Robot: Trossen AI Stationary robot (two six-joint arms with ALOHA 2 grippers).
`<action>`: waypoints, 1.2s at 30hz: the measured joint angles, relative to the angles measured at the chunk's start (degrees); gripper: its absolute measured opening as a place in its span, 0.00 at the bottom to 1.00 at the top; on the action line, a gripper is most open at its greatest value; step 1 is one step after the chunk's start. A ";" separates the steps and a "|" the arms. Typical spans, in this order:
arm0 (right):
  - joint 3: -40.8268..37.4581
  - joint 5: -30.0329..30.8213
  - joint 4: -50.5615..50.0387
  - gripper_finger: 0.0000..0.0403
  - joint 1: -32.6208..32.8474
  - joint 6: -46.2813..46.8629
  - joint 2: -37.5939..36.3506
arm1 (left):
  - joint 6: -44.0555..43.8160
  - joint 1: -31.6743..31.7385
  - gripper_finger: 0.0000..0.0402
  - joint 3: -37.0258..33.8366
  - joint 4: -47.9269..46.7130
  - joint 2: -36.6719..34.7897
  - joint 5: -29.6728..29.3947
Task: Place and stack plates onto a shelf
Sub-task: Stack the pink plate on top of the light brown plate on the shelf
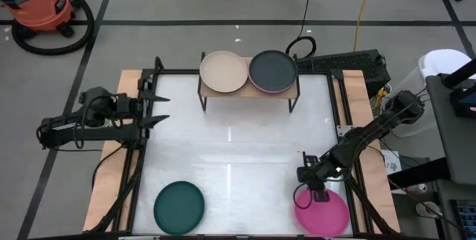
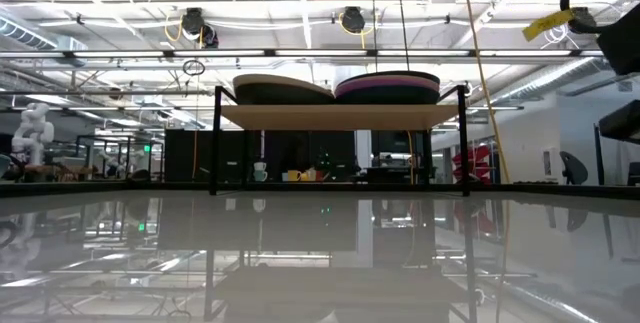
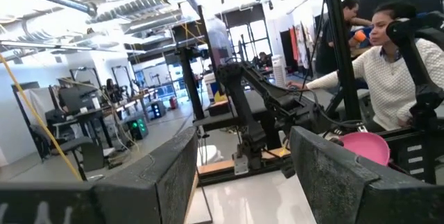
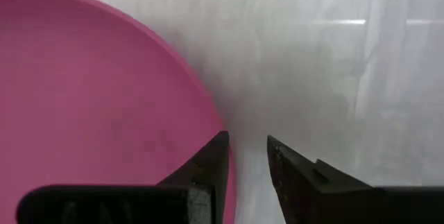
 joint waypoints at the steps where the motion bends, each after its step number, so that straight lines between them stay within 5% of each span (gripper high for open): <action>1: 0.00 -0.58 -0.02 0.20 0.00 0.49 -0.06 | -0.02 0.00 0.58 0.00 0.00 -0.04 0.00; 16: 0.00 -0.74 3.31 0.20 0.00 6.34 -3.04 | -0.35 0.02 0.58 0.00 -0.39 -0.02 -0.02; 36: -0.02 -0.55 0.56 0.18 0.00 1.67 1.27 | -0.59 0.02 0.58 0.02 -2.05 0.00 -0.02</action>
